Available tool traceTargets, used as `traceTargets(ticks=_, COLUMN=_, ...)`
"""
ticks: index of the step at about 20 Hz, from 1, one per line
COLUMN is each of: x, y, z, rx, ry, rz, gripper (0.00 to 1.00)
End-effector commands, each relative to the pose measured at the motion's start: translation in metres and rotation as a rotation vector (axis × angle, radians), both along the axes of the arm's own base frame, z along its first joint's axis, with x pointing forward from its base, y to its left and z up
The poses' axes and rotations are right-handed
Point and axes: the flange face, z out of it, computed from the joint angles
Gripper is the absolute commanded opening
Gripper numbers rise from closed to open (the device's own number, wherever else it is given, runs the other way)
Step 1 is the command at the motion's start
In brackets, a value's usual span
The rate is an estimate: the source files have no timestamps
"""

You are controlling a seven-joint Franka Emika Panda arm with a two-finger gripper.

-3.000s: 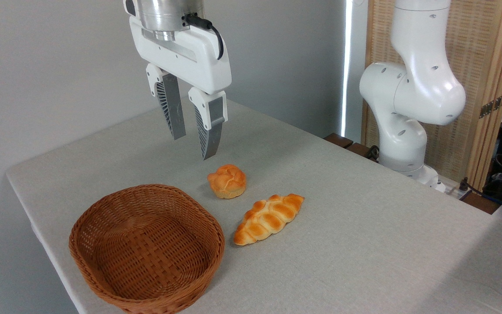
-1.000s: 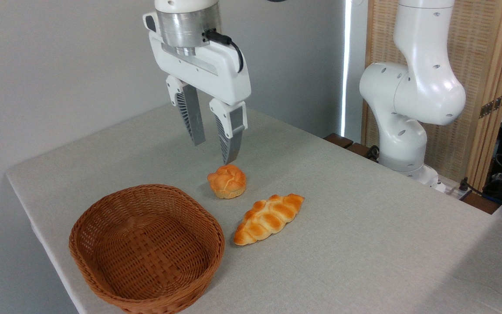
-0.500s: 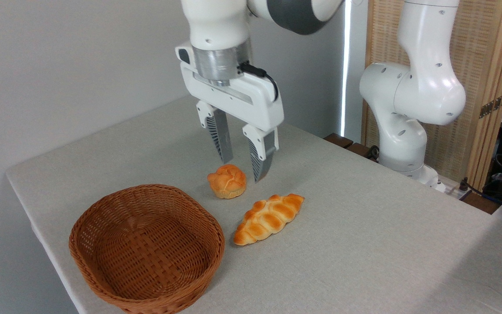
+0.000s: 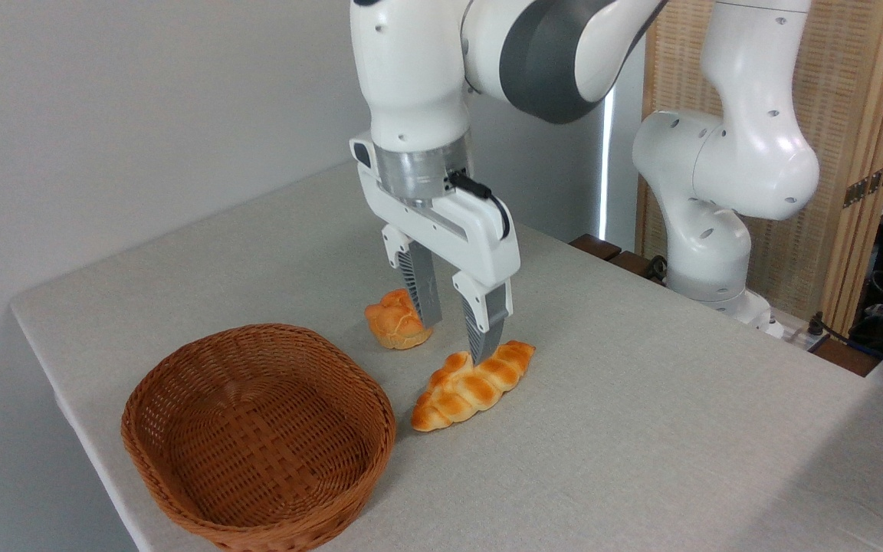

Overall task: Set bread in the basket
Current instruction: 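Move the open gripper over the braided roll and lower onto it, then close the gripper around the middle of the braided roll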

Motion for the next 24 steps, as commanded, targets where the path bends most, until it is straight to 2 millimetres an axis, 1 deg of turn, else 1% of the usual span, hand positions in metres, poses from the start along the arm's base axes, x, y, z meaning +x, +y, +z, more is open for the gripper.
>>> traceTargets(ticks=1, x=-0.011, y=0.001, z=-0.023, rx=0.006, ry=0.018, rz=-0.041, gripper=1.00)
traceTargets(ticks=6, x=-0.016, y=0.002, z=-0.041, rx=0.005, ry=0.053, rz=-0.048, gripper=1.00)
traceTargets(ticks=9, x=-0.017, y=0.002, z=-0.043, rx=0.005, ry=0.057, rz=-0.048, gripper=1.00)
traceTargets(ticks=13, x=-0.017, y=-0.004, z=-0.057, rx=0.007, ry=0.048, rz=-0.060, gripper=1.00)
traceTargets(ticks=18, x=-0.015, y=-0.006, z=-0.064, rx=0.007, ry=0.049, rz=-0.058, gripper=1.00)
traceTargets(ticks=21, x=-0.016, y=-0.009, z=-0.073, rx=0.008, ry=0.042, rz=-0.063, gripper=1.00)
traceTargets(ticks=24, x=-0.016, y=-0.009, z=-0.074, rx=0.007, ry=0.036, rz=-0.063, gripper=1.00)
